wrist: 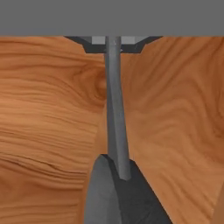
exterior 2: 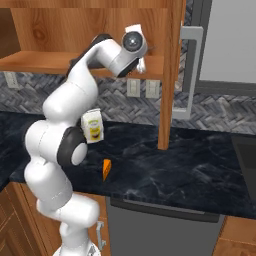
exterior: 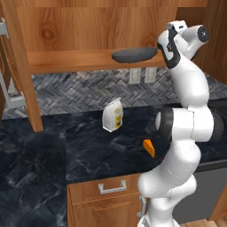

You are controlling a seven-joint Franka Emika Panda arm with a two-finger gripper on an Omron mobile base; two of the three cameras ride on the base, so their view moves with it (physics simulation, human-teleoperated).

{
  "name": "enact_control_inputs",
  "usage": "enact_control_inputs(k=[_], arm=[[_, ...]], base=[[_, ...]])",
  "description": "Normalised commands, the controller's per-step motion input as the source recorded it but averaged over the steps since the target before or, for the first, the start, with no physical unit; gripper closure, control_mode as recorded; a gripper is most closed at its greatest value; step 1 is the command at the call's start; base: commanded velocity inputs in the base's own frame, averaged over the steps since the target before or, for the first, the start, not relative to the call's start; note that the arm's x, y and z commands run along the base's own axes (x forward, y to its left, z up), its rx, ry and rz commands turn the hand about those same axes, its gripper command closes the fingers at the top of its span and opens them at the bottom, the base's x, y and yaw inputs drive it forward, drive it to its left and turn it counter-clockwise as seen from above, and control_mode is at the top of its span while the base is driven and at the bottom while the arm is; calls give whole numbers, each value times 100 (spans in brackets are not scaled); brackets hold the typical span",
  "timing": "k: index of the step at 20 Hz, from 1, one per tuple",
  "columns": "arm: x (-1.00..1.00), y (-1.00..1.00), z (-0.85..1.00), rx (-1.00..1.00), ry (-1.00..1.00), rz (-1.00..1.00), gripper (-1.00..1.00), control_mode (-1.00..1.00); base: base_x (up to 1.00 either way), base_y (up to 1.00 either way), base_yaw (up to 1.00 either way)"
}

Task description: Pick the pan from the cabinet and place it on the stove. Then turn on the stove burner for the pan.

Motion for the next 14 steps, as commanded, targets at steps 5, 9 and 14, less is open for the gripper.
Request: enact_control_inputs(k=[5, 9, 14], arm=[[-73, 11, 0, 0, -5, -3, 100, -100], [-74, 6, 0, 1, -1, -2, 100, -100], [-76, 2, 0, 0, 0, 0, 100, -100]], base=[[0, 0, 0], [0, 0, 0], [0, 0, 0]])
